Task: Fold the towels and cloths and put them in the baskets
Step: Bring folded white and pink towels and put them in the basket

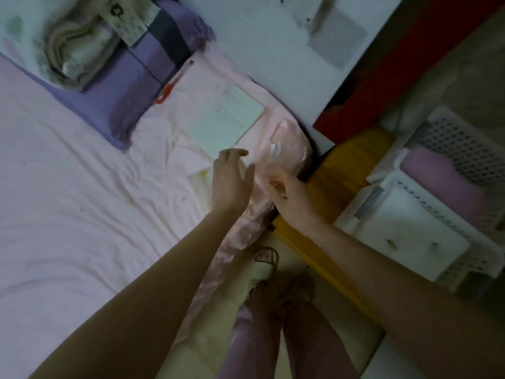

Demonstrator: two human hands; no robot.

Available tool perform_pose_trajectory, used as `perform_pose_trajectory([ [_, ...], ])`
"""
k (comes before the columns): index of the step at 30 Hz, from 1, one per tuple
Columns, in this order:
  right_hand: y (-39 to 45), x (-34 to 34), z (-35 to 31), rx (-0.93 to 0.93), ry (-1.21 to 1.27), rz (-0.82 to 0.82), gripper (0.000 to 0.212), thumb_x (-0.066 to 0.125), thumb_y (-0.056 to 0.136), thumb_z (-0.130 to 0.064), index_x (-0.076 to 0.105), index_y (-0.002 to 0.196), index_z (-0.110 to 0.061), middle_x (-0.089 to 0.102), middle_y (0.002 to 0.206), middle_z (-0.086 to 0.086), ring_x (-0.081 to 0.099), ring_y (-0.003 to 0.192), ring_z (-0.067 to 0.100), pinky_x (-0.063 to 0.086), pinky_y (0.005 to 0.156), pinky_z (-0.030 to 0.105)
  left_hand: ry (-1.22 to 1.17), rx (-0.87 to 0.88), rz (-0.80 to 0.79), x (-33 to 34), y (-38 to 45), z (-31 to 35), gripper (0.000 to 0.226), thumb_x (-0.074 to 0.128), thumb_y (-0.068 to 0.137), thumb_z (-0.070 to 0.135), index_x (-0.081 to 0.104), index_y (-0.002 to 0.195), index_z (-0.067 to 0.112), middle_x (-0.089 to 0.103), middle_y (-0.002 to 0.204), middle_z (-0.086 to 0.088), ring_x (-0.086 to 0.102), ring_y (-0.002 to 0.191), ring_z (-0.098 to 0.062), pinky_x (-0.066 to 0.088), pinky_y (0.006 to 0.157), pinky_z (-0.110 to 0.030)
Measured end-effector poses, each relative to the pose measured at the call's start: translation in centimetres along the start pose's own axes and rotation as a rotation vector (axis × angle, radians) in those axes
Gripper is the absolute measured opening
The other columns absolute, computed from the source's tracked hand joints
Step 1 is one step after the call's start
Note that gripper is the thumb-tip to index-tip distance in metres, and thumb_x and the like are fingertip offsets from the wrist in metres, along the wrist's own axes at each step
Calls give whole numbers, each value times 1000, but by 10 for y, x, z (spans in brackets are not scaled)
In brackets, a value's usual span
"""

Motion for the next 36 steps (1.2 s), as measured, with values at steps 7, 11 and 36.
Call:
perform_pose_trajectory([
  [7,-127,-137,78,-47,-403,430,41,41,95,-39,58,116,-8,62,107,7,58,99,17,44,78,25,103,898,-567,81,-59,137,51,43,97,33,40,143,10,34,150,-13,35,134,-25,33,109,-35],
  [11,-172,-178,147,162,-668,286,76,32,89,-59,39,141,-4,39,147,17,35,138,31,39,104,56,549,1018,-780,131,-66,165,81,41,95,51,2,152,10,-7,160,-10,-9,147,-28,2,120,-40],
  [36,-152,-164,246,261,-816,75,138,66,60,-75,-13,150,-6,-14,159,12,-10,147,25,-10,117,38,1422,1137,-662,219,-69,160,135,57,71,76,-30,141,0,-24,154,-23,-12,145,-36,-6,117,-48],
])
Point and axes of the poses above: each hand's wrist, its own y-axis towards the middle knuckle, its own x-axis out of the palm, z = x × y, the point moved 1 cm from there along y, towards the middle knuckle
